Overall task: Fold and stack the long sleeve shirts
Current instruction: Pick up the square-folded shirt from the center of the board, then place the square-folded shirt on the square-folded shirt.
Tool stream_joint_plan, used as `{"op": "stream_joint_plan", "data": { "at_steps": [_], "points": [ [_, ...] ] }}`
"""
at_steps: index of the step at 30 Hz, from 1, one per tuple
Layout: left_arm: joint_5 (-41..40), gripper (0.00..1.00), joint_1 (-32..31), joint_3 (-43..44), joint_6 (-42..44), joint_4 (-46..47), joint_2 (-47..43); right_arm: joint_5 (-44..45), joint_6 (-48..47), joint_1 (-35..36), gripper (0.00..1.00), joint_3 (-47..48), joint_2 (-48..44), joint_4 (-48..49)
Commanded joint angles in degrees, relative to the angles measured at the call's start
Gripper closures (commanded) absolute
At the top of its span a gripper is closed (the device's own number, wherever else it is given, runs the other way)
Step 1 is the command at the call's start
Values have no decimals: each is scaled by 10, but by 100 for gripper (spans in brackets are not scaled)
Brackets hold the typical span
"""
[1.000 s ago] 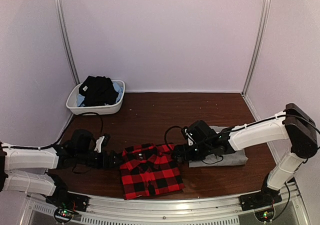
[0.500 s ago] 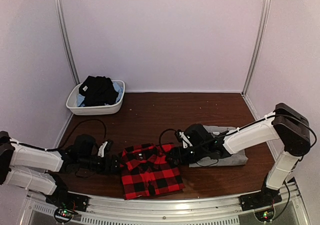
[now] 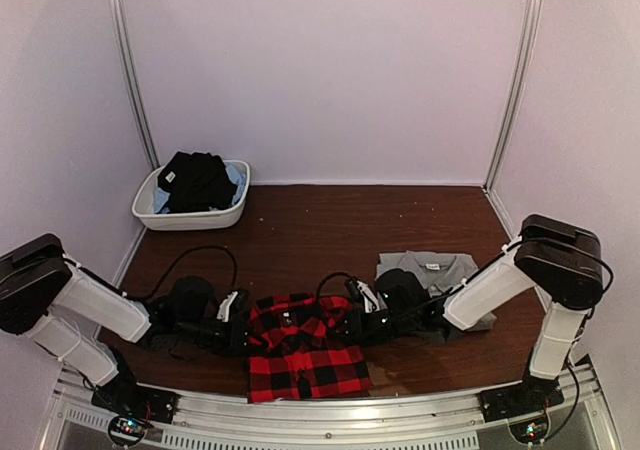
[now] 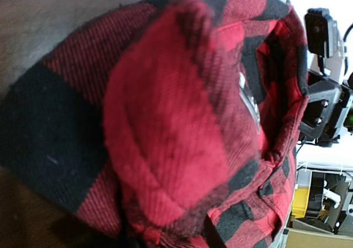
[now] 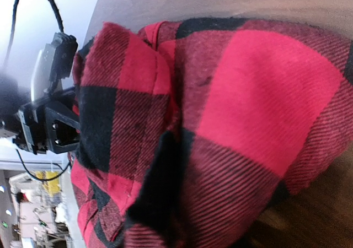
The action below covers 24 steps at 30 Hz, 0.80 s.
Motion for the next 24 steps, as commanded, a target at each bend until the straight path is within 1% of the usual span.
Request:
{"op": "stream_joint_plan", "data": {
  "at_steps": [1,2,4,5,10,14,19,24],
  "points": [
    [12,94,-6,33,11,36,7,-45,37,-2,79,-37,7,49],
    [12,99,-6,42,17,31,3,-43,32,-5,86,-37,-3,40],
    [13,100,-6,64,28,18,-5,-35,18,-11,97,-32,-27,7],
    [14,100,-6,76,33,11,-9,-30,8,-13,100,-27,-40,-17],
    [10,100,-6,179,65,-75,-16,-7,-36,-41,100,3,-128,-145],
    [9,100,-6,280,89,-130,8,11,-76,-96,100,24,-212,-276],
    [35,100,-10,426,114,-172,100,30,-131,-183,100,57,-319,-450],
    [64,100,-29,596,141,-213,225,42,-211,-311,100,92,-400,-605]
  ]
}}
